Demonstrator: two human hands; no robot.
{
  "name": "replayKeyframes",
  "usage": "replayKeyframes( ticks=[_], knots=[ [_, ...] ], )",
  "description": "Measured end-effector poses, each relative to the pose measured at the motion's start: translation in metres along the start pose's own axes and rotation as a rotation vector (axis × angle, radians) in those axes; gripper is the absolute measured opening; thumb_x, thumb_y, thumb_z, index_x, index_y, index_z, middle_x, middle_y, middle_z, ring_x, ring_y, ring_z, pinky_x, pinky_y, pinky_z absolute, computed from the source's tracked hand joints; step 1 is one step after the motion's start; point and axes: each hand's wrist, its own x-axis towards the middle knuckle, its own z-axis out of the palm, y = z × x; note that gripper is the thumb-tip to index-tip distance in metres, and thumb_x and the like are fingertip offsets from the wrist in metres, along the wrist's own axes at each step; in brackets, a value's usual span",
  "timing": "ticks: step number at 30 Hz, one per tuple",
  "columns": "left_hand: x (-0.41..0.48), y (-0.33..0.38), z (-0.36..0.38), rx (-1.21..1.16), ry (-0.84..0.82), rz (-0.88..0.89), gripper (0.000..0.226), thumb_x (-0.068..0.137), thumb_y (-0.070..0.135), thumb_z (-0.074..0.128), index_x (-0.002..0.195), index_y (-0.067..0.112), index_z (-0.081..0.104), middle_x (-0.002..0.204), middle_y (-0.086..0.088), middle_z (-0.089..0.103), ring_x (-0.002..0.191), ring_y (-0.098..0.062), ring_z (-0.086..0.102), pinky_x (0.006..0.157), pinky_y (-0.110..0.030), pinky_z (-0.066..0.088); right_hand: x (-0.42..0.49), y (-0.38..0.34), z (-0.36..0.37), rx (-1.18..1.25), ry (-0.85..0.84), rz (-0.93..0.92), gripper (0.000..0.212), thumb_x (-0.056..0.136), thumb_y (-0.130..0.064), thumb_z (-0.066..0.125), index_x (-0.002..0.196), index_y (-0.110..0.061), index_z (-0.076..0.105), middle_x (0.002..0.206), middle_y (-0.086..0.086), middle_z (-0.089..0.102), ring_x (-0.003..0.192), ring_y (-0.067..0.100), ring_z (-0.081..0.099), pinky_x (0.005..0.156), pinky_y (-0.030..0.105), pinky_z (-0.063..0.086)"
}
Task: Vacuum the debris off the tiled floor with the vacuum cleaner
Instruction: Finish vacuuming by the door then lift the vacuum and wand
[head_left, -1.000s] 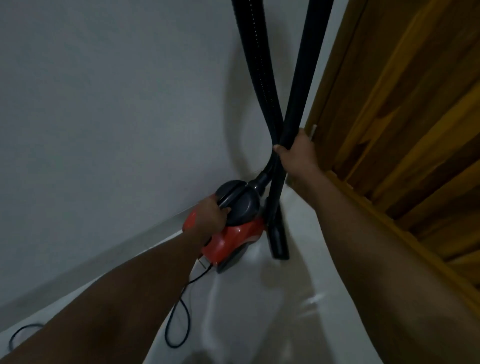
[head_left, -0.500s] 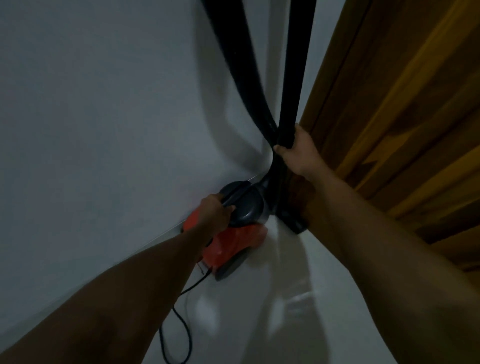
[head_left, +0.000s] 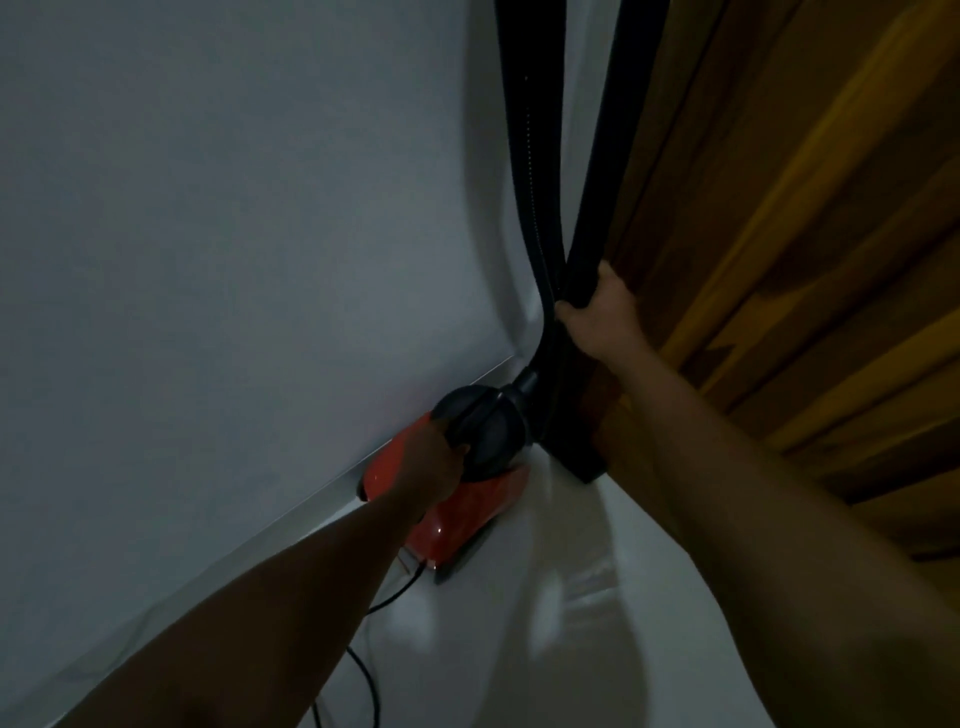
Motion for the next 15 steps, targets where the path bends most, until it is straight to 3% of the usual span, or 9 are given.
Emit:
replayKeyframes(
  ticks=[5, 9, 15],
  knots=[
    [-0.001, 0.0, -0.005, -0.027, -0.007, -0.014, 0.038, 0.088, 0.018, 0.071, 0.122, 0.001, 0.065, 0.115, -0.021, 0.068, 0.105, -0.036, 0.065, 0.081, -0.028, 0.046, -0.006, -0.002, 0.005, -0.011, 0.037, 0.031, 0.069, 0.088, -0.011, 0.07, 0.146, -0.012, 0.035, 0.135, 0.008, 0.055, 0.122, 0.022, 0.054, 0.095, 0.022, 0.041],
    [-0.003, 0.005, -0.015, -0.026, -0.055, -0.002, 0.053, 0.088, 0.018, 0.071, 0.136, 0.003, 0.054, 0.131, -0.019, 0.062, 0.119, -0.035, 0.059, 0.089, -0.026, 0.042, -0.014, 0.0, 0.008, -0.019, 0.08, 0.078, 0.094, 0.088, -0.015, 0.071, 0.157, -0.015, 0.008, 0.152, 0.011, 0.038, 0.137, 0.026, 0.04, 0.111, 0.034, 0.037],
    [-0.017, 0.018, -0.039, -0.021, -0.116, 0.045, 0.06, 0.082, 0.021, 0.076, 0.136, 0.009, 0.053, 0.124, -0.014, 0.066, 0.111, -0.031, 0.064, 0.084, -0.023, 0.043, -0.044, 0.0, 0.006, -0.042, 0.082, 0.1, 0.095, 0.088, -0.018, 0.069, 0.157, -0.016, 0.003, 0.156, 0.011, 0.031, 0.139, 0.029, 0.037, 0.111, 0.045, 0.04]
  ],
)
